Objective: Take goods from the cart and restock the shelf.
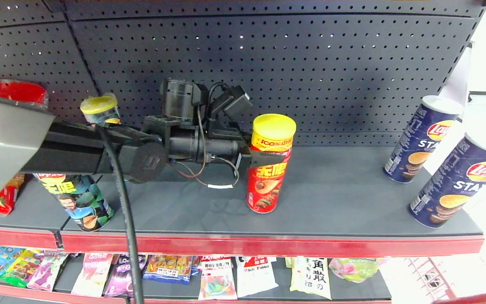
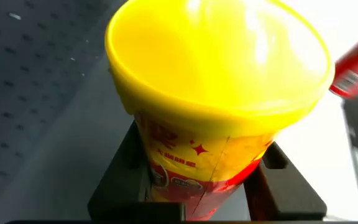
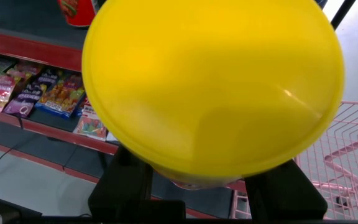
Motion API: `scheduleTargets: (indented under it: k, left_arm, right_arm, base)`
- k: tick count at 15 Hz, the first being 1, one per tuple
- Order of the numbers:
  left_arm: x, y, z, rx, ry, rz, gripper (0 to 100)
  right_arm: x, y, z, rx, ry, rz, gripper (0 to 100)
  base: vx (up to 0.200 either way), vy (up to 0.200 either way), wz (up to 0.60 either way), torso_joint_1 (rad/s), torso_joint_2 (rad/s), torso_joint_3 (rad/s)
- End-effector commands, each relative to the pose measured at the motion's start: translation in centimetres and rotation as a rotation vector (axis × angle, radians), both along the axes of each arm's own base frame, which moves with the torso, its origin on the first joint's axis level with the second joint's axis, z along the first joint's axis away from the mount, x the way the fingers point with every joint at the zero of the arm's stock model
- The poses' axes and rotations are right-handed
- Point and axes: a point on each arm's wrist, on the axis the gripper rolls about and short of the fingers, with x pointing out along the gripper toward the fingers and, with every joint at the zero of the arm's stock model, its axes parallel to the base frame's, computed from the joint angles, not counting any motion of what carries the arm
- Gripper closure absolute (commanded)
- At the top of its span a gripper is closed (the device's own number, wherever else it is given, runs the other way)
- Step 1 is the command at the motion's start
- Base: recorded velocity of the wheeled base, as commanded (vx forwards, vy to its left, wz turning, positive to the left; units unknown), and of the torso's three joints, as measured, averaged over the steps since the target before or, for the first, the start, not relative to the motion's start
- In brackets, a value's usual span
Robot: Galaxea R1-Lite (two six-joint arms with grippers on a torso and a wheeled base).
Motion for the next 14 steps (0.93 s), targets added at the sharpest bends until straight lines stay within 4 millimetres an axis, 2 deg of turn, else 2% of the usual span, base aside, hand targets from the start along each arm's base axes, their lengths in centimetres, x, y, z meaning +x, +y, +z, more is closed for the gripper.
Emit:
scheduleTargets:
  k: [1,5,8,14]
  left_arm:
    - [-1.8,1.0,0.9,-0.006,-0.001,-0.025,100]
    - [-3.4,2.0,0.3,0.003,0.036,-0.057,100]
    - [-2.9,2.9,-0.5,0.012,0.017,-0.039,100]
    - [-3.3,3.0,-0.9,0.006,0.037,-0.066,100]
  right_arm:
    - [0.0,0.0,0.0,0.0,-0.001,0.001,100]
    - [0.0,0.0,0.0,0.0,-0.002,0.001,100]
    - [0.0,0.0,0.0,0.0,-0.001,0.001,100]
    - [0.0,0.0,-0.1,0.0,0.004,0.001,100]
  base:
    - [0.0,0.0,0.0,0.0,0.0,0.0]
    - [0.0,0.0,0.0,0.0,0.0,0.0]
    - [0.0,0.0,0.0,0.0,0.0,0.0]
    - [0.0,0.0,0.0,0.0,0.0,0.0]
